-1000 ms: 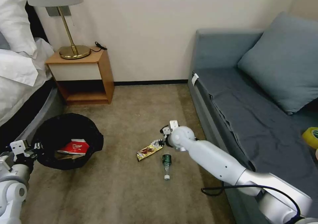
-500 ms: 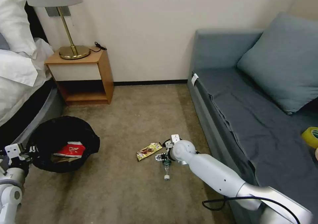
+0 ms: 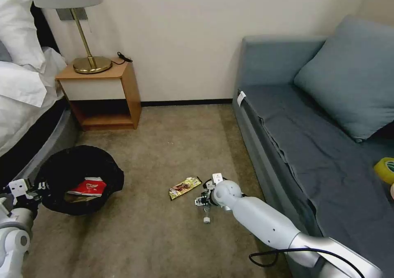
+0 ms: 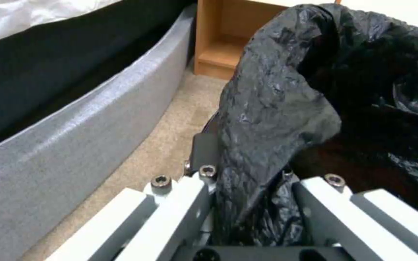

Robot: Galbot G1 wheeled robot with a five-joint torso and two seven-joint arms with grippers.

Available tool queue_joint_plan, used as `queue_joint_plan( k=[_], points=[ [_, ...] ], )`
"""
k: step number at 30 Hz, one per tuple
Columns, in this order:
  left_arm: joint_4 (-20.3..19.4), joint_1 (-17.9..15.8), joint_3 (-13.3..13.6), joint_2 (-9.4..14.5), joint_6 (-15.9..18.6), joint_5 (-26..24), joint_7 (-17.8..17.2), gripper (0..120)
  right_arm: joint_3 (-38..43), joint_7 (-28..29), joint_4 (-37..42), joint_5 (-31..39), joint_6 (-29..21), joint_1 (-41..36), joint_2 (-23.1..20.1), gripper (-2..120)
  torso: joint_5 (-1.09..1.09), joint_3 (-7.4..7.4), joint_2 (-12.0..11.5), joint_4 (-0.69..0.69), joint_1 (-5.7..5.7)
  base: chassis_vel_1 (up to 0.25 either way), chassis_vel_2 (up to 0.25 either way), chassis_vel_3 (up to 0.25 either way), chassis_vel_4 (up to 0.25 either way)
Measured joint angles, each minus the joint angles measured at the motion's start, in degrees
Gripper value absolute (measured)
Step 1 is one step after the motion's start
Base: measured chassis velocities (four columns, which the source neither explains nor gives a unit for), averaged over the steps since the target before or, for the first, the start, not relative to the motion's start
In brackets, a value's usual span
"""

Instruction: Pick up the trash bin, then pick up the garbage on the floor and place it into the trash bin.

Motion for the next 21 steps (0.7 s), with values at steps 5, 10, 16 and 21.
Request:
queue_joint_plan(
  k=[5,10,16,21],
  points=[
    [0.69,-0.43,0.24,0.21,-0.02,0.19,0.02,4,0.94,-1.67,-3.28,-3.28,0.03,-0.36,1.46,100,0.00,0.00,0.00,0.00,0.00,0.000,0.000,0.000,0.000],
    [1.29,-0.89,0.69,0.36,-0.04,0.45,0.04,4,1.53,-3.25,-5.53,-5.82,0.05,-0.50,2.24,100,0.00,0.00,0.00,0.00,0.00,0.000,0.000,0.000,0.000],
    [1.68,-1.22,1.34,0.44,-0.09,0.72,0.05,4,2.12,-4.32,-7.11,-7.30,0.44,-0.52,2.71,100,0.00,0.00,0.00,0.00,0.00,0.000,0.000,0.000,0.000],
    [2.01,-1.71,2.10,0.56,-0.18,0.99,0.06,4,2.53,-5.50,-8.03,-7.92,1.33,-0.55,2.87,98,0.00,0.00,0.00,0.00,0.00,0.000,0.000,0.000,0.000]
  ],
)
